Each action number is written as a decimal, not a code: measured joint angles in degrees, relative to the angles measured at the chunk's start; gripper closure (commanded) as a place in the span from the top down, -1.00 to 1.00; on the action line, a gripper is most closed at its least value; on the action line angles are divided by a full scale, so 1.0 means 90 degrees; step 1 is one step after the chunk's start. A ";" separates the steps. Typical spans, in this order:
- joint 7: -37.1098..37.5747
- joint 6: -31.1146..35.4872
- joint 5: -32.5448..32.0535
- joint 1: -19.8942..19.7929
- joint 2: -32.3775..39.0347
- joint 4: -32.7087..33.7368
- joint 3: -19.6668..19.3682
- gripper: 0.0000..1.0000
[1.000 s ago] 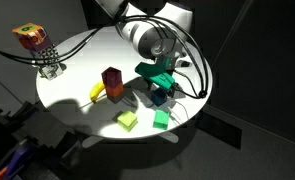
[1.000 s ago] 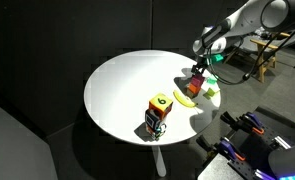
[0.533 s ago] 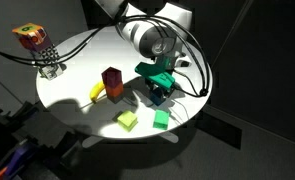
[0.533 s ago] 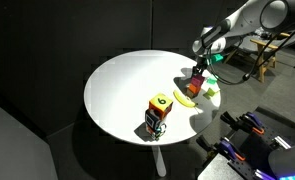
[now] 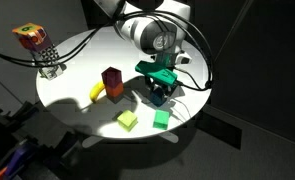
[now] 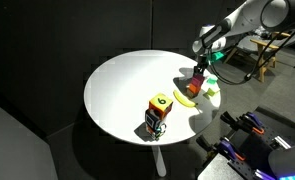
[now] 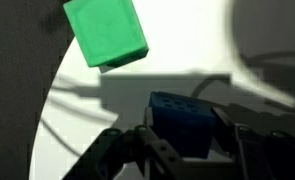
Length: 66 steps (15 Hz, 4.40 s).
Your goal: Put the blue block on the pink block
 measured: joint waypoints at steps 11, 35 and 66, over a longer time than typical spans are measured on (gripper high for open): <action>0.0034 0.0005 -0.0405 0.0302 -0.1126 -0.1023 -0.0182 -0.33; 0.0137 0.0668 -0.1013 0.0898 -0.4179 -0.4214 -0.0110 -0.33; -0.0468 0.0644 -0.0692 0.1163 -0.4664 -0.4896 0.0180 -0.33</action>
